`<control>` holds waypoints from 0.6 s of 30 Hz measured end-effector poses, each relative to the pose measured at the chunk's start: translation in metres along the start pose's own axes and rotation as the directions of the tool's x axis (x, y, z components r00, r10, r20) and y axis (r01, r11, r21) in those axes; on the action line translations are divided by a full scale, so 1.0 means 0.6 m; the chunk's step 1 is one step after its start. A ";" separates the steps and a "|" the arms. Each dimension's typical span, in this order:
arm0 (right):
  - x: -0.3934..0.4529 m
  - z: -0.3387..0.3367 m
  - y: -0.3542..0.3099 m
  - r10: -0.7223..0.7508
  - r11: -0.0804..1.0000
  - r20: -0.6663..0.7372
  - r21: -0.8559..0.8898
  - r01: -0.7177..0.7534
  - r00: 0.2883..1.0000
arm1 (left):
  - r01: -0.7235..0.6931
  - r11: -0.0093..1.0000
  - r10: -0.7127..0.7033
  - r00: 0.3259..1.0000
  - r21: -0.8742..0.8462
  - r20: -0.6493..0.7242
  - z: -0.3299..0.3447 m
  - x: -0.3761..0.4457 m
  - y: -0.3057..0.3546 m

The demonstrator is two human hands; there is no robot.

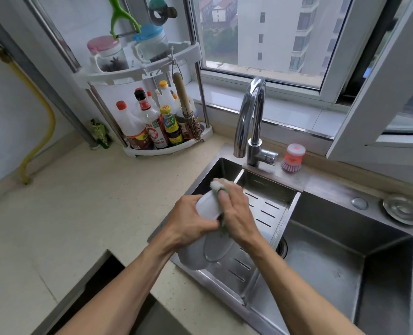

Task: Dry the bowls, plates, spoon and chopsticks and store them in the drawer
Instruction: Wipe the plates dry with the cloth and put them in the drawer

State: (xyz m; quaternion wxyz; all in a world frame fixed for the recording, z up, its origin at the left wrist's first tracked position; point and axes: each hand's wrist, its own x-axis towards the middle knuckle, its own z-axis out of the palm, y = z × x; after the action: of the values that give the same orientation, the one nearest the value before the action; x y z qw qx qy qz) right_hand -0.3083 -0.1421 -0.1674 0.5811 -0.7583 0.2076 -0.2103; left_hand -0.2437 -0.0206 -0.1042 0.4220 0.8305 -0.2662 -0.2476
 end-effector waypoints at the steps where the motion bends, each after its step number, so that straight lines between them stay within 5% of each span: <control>1: 0.009 -0.012 0.003 0.104 0.992 -0.012 0.071 -0.103 0.995 | -0.005 1.000 0.005 1.000 -0.002 0.003 -0.001 -0.003 -0.001; 4: 0.024 -0.037 0.016 0.273 0.958 -0.009 0.088 -0.272 0.962 | -0.049 0.998 0.048 0.999 -0.031 -0.009 -0.005 -0.018 0.001; 8: 0.040 -0.062 0.007 0.226 0.974 0.048 0.005 -0.227 0.973 | 0.036 0.987 -0.026 0.998 -0.158 0.065 -0.027 -0.025 0.003; 13: 0.044 -0.053 -0.041 0.083 0.984 0.222 -0.173 -0.044 0.971 | 0.132 0.991 -0.132 0.963 0.017 0.236 -0.040 0.001 0.032; 18: 0.018 -0.021 -0.041 -0.123 0.943 0.139 -0.291 0.160 0.982 | 0.093 0.994 -0.102 0.978 0.057 0.183 -0.024 -0.009 0.019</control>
State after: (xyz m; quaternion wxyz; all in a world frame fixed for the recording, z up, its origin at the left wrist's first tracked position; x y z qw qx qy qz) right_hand -0.3049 -0.1524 -0.1397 0.4534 -0.8622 0.1470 -0.1718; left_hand -0.2414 -0.0147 -0.0862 0.3628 0.8256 -0.2694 -0.3380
